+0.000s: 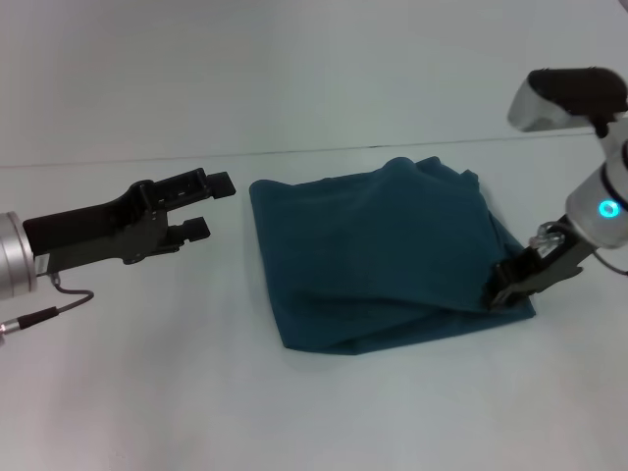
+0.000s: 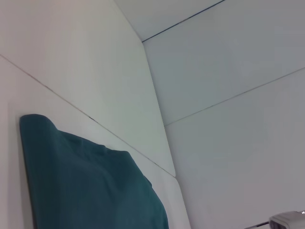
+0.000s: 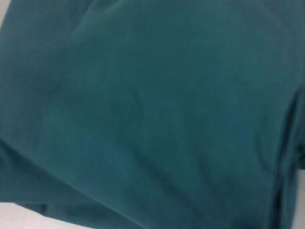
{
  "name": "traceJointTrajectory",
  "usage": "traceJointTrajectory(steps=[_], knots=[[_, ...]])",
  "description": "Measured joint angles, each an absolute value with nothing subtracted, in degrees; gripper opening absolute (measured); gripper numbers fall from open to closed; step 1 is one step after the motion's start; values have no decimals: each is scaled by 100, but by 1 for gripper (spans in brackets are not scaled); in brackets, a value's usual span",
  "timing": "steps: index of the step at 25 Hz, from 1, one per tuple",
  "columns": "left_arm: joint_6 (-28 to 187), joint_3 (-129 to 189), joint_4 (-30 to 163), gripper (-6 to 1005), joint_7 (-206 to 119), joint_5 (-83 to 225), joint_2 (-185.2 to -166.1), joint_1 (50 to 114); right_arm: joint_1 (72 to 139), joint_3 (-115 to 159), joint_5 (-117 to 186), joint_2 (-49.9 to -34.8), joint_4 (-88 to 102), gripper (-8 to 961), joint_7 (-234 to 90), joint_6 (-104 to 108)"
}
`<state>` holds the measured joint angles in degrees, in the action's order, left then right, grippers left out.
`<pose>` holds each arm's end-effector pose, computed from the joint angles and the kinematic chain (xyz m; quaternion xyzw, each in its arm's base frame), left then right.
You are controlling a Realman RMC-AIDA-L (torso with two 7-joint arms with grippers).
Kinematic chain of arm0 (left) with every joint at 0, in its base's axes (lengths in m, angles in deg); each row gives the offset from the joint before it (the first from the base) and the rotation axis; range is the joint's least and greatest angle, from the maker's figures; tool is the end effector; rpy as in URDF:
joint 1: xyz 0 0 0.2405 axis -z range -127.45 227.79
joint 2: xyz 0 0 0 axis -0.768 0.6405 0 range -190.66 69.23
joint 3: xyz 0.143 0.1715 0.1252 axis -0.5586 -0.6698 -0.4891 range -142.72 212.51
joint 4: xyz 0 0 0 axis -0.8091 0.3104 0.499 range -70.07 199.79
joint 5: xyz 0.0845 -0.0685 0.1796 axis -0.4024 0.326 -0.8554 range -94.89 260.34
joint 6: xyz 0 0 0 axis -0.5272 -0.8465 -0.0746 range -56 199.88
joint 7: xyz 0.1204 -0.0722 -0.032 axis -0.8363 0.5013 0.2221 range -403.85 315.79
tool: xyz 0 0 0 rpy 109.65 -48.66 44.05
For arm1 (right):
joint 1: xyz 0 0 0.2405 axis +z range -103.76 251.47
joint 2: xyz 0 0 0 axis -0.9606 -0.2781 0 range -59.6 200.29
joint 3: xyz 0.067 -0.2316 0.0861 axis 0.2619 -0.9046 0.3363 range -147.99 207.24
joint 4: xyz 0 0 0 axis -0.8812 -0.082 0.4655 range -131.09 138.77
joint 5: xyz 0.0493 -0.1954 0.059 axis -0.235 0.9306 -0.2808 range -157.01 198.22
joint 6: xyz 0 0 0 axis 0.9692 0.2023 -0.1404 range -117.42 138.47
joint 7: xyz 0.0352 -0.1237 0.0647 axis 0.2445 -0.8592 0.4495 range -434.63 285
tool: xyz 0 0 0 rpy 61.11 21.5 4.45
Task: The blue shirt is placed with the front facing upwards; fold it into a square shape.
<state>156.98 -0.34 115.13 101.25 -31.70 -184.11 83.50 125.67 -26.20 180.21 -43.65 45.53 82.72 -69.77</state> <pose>-0.2242 0.3670 0.0241 -0.7029 -0.6277 -0.3306 0.0518 0.2325 0.4161 0.0209 -0.7876 0.5552 -0.1594 0.2145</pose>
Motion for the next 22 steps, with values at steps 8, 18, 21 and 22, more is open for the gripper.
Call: traceJointTrajectory(steps=[8,18,21,22], knots=[[15769,-74,11520,921,10052,-3174,-18410,8369,12312,-2390,17844,-4405,5838,341,8181,-7659],[15778,-93,11546,920,9968,-3292,-18332,8431,11704,-1149,15046,-4237,6069,369,7312,-7680],[15806,-113,11536,920,10071,-3524,-18302,8526,11497,-655,14378,-3999,5958,446,7281,-7664],[15803,-123,11525,920,10114,-3607,-18297,8560,11432,-521,14235,-3874,5855,516,7323,-7666]])
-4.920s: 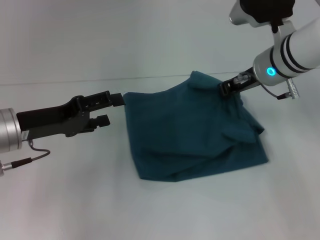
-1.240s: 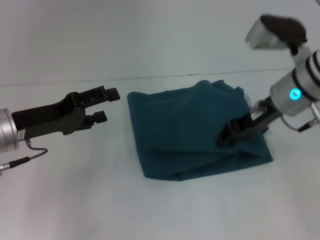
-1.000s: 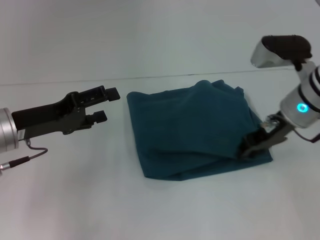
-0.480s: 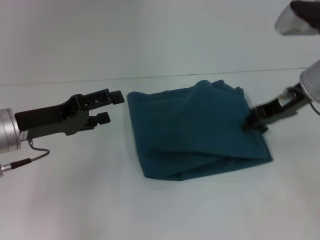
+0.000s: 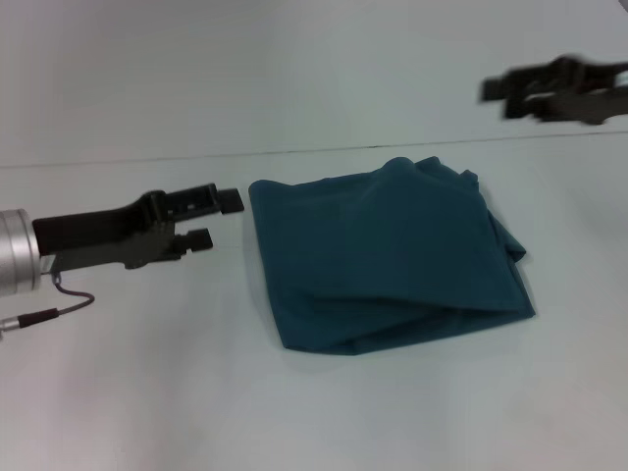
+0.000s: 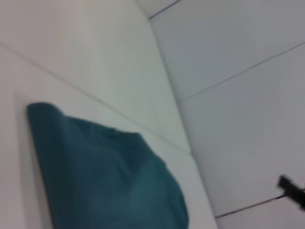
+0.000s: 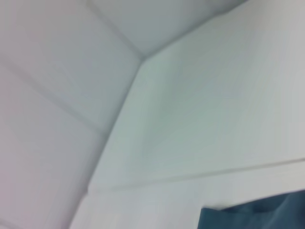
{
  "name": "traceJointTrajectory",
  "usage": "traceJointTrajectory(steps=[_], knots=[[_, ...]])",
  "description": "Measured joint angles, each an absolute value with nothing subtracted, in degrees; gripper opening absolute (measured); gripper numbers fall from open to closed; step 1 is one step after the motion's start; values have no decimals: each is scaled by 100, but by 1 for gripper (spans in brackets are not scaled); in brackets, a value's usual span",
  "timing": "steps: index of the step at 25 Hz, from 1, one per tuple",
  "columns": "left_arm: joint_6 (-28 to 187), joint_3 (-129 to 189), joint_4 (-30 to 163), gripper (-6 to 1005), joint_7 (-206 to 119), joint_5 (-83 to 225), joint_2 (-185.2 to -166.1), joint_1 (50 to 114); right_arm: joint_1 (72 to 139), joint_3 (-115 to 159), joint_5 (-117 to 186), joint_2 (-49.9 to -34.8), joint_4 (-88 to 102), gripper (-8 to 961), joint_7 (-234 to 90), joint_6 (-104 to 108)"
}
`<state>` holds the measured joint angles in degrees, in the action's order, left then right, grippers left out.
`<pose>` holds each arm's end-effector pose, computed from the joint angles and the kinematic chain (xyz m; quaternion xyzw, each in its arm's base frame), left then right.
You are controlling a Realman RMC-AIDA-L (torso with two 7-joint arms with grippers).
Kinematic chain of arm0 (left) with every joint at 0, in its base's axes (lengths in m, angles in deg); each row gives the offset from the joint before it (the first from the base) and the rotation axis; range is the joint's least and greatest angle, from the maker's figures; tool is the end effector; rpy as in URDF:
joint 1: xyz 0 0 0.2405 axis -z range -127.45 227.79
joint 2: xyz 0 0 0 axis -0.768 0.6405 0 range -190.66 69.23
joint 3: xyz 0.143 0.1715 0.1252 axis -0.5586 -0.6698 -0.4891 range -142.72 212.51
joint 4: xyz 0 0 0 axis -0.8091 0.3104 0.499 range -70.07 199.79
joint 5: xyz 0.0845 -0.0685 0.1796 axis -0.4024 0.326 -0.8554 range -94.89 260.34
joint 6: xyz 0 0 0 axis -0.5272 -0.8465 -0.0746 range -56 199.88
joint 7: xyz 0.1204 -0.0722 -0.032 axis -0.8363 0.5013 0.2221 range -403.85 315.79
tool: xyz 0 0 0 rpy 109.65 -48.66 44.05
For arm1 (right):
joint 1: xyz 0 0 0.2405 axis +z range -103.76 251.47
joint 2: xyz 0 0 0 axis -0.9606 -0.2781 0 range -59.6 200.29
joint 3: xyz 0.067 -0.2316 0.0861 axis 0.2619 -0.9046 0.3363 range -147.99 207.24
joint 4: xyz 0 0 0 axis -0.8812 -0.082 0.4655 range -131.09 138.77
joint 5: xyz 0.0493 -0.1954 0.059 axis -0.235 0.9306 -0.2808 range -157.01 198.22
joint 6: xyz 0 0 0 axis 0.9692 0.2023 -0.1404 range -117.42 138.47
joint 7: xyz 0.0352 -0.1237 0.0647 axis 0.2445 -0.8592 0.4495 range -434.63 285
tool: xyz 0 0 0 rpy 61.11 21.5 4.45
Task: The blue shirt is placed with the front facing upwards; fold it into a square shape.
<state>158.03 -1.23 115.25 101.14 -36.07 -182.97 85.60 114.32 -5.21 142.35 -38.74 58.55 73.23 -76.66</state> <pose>-0.2197 0.3717 0.0234 -0.7311 -0.6169 -0.2862 0.0548 0.2139 0.4145 0.1331 -0.7716 0.5575 0.2537 0.1715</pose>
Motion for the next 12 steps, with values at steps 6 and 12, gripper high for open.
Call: traceJointTrajectory(steps=[6,12], knots=[[15577,-255,11426,919,10428,-3888,-18261,8767,11305,-242,14236,-2967,4968,696,7757,-7543],[15161,-701,11178,919,10591,-3983,-18221,8969,11239,-229,15049,-2637,5137,826,8112,-7342]])
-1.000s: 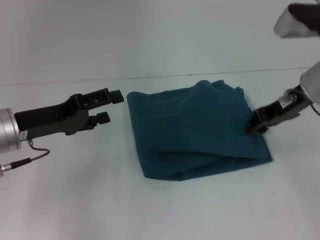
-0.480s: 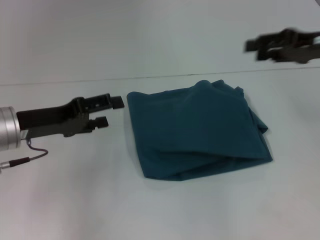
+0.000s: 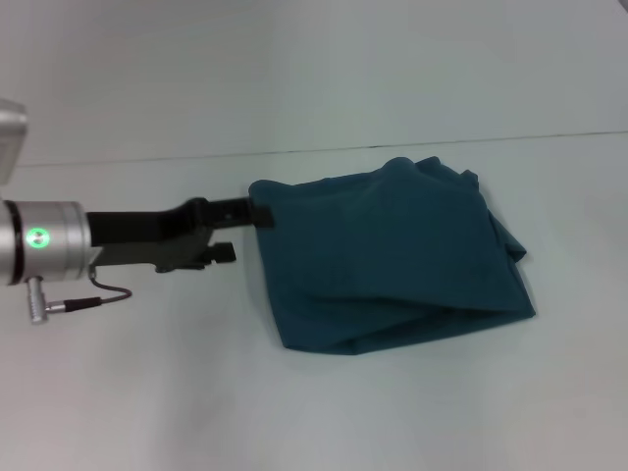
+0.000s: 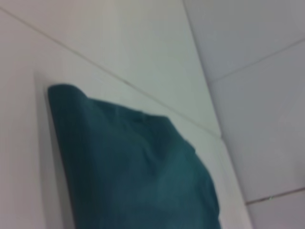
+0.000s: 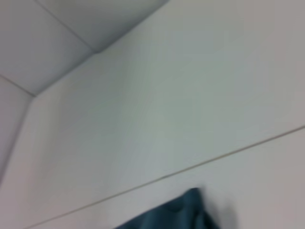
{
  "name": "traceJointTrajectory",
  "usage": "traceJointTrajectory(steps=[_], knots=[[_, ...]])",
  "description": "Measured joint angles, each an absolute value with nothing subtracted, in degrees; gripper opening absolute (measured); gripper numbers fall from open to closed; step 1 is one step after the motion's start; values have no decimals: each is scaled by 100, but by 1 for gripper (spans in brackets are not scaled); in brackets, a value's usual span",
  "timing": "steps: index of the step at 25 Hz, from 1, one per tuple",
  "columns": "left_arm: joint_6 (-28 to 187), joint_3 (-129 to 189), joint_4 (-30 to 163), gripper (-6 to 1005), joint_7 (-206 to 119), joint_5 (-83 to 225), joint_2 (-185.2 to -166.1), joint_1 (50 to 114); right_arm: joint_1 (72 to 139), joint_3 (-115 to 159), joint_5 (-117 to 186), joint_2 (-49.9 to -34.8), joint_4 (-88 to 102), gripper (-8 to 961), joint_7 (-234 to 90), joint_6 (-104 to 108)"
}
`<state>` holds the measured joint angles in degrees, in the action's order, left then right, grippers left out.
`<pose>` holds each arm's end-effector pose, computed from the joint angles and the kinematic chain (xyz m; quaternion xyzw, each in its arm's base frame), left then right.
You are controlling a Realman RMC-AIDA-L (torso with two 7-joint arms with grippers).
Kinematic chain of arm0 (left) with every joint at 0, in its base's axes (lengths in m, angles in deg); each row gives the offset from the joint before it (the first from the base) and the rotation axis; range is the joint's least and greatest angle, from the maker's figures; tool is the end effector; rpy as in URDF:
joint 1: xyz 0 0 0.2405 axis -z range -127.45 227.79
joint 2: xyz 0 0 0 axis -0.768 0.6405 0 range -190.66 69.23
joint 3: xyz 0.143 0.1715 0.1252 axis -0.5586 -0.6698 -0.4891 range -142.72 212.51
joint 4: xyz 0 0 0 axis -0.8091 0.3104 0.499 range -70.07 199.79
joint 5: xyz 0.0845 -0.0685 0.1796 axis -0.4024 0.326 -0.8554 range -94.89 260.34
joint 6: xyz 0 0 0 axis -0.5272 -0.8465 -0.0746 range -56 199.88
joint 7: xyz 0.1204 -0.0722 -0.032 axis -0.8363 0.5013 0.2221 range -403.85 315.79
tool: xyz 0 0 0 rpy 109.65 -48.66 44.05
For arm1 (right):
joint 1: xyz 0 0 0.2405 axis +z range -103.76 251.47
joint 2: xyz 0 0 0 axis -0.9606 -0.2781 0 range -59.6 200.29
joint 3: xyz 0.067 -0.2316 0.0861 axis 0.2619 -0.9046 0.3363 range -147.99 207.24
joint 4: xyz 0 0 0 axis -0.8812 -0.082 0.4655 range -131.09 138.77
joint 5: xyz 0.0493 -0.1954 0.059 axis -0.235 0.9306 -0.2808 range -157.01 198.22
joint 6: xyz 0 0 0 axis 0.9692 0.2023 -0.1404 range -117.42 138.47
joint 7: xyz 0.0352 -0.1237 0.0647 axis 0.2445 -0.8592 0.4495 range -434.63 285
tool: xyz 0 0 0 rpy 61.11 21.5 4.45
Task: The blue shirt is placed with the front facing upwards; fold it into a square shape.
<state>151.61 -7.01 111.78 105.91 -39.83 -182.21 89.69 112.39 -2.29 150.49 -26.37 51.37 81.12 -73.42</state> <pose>-0.2073 0.3902 0.0018 -0.7333 -0.6361 -0.2305 0.0675 0.2800 0.4125 0.2150 -0.6812 0.6455 0.2095 0.2747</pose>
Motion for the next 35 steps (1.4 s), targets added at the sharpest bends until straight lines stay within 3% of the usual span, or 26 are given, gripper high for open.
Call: traceJointTrajectory(steps=[5,21,35], knots=[[15098,-849,10864,918,10583,-4297,-18157,9271,11254,-280,15384,-2620,5201,949,8092,-7378],[13690,-1480,9911,917,10520,-4358,-18342,9893,11395,-340,15512,-2658,5213,945,8042,-7421],[11897,-2761,9869,915,10449,-4357,-18454,9960,11411,-360,15499,-2663,5170,944,7987,-7390]])
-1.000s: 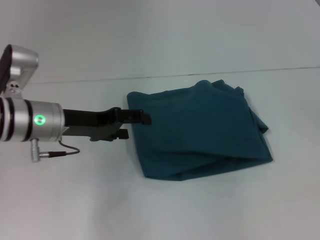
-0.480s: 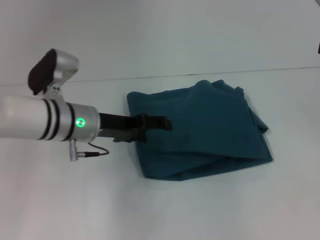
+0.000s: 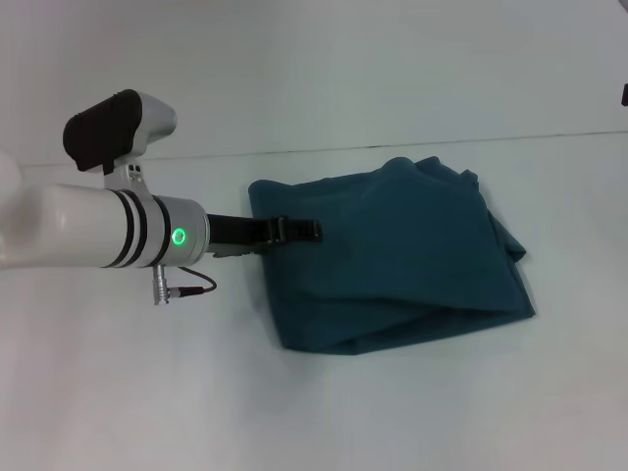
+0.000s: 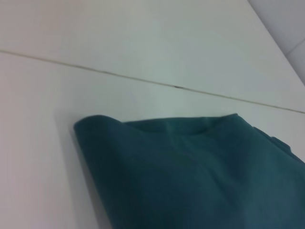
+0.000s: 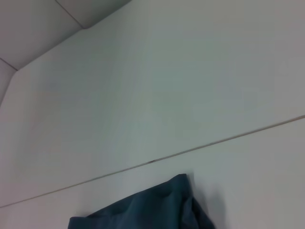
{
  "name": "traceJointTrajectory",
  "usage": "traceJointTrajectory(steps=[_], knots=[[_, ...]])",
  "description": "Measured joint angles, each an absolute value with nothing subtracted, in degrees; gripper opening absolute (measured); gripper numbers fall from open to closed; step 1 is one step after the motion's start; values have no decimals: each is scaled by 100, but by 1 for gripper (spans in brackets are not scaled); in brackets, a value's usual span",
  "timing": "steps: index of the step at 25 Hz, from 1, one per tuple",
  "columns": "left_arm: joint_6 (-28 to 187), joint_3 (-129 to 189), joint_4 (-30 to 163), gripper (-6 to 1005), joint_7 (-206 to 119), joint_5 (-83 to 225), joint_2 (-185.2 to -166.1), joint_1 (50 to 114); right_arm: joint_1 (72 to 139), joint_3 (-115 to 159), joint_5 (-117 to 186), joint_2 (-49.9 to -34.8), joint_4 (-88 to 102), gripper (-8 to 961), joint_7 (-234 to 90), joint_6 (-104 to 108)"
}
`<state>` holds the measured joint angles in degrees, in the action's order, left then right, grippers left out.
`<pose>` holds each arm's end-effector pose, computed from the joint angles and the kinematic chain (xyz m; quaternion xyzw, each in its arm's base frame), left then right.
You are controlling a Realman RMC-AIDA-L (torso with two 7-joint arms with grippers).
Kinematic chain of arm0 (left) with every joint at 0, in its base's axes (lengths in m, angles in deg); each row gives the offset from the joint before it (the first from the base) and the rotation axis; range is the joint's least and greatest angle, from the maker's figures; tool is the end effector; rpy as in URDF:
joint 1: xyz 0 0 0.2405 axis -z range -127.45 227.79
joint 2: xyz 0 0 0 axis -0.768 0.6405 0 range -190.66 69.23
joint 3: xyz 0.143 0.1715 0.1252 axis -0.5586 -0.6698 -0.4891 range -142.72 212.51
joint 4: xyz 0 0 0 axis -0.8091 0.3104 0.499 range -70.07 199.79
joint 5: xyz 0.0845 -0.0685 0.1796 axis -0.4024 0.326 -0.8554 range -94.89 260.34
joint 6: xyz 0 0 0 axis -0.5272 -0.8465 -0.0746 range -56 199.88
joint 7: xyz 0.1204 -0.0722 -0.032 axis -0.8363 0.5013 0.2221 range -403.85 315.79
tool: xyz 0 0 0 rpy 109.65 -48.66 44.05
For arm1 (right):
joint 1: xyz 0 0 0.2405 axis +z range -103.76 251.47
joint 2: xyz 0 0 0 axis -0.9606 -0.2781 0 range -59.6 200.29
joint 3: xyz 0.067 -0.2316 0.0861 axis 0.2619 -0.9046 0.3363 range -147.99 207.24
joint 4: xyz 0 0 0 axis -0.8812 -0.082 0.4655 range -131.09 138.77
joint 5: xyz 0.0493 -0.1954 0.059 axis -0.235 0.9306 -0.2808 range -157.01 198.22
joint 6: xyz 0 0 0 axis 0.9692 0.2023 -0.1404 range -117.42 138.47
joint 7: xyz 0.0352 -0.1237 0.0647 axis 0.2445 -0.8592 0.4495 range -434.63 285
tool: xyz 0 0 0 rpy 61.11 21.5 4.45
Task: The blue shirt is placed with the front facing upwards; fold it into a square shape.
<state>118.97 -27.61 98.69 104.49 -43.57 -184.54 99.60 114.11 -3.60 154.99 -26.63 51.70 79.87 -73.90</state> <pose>-0.1777 0.4311 -0.0805 -0.7911 -0.5590 -0.1304 0.2115 0.2762 0.4170 0.2085 -0.7003 0.6343 0.1644 0.2833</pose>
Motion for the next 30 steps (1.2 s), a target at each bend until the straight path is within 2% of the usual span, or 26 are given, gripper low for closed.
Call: traceJointTrajectory(steps=[14,28,30], knots=[[11708,-2836,9656,914,10509,-4601,-18482,10019,11431,-334,15481,-2691,5164,945,7976,-7375],[11655,-3257,9377,913,10581,-4630,-18493,10457,11452,-298,15452,-2721,5157,944,7933,-7332],[11644,-3274,9351,846,10582,-4635,-18495,10484,11455,-298,15430,-2721,5156,944,7933,-7332]])
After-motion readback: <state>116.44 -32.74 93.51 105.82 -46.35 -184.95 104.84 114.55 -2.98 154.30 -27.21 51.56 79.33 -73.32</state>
